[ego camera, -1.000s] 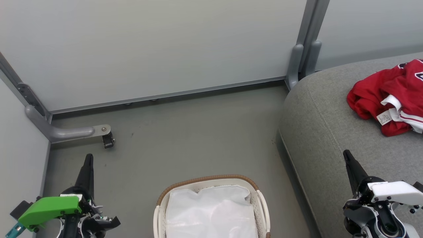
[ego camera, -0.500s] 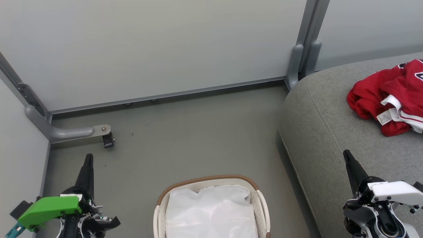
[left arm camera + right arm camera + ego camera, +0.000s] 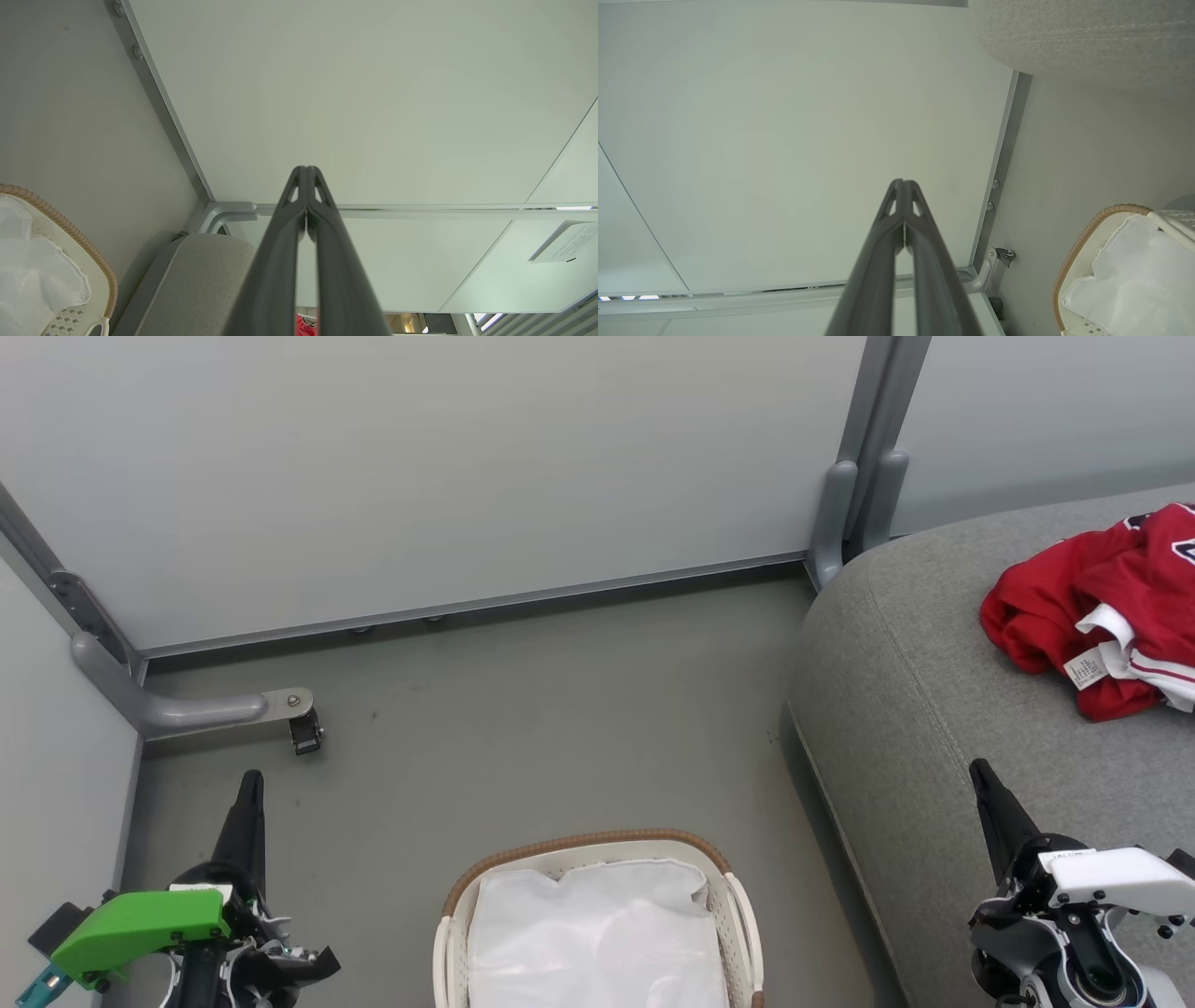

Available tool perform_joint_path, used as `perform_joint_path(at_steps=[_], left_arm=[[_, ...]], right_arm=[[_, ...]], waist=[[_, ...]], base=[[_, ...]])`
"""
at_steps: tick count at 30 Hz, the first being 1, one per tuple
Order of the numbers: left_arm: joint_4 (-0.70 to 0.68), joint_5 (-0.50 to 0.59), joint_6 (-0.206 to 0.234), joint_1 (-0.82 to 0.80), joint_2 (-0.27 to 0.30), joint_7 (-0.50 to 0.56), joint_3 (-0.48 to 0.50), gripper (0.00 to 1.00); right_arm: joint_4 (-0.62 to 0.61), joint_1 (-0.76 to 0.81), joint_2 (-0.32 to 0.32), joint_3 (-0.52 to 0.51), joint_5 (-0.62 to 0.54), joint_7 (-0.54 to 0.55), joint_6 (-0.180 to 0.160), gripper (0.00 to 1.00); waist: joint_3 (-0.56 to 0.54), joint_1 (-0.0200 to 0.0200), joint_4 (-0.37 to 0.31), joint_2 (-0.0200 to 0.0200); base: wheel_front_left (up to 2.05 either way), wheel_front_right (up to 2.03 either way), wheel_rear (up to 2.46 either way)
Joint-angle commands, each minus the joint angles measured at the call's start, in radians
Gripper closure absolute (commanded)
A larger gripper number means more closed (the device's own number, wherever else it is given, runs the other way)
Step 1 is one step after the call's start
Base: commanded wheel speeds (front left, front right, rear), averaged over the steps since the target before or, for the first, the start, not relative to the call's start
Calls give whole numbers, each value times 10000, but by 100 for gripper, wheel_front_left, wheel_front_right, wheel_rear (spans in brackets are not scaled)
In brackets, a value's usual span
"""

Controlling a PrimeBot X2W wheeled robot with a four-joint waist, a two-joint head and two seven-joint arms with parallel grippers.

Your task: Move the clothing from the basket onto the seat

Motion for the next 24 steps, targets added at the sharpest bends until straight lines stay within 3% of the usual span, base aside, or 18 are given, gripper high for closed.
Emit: perform_joint_path(at_steps=[1,24], left_arm=[[-18,-29,-45,-112,55,30,22,100],[-19,-29,-46,-112,55,30,21,100]], right_arm=[[-30,-77,-39,-25,19,23,0,100],[-30,-78,-38,-25,17,24,0,100]], waist=[[0,0,0,0],[0,0,0,0]], base=[[0,0,0],[0,0,0]])
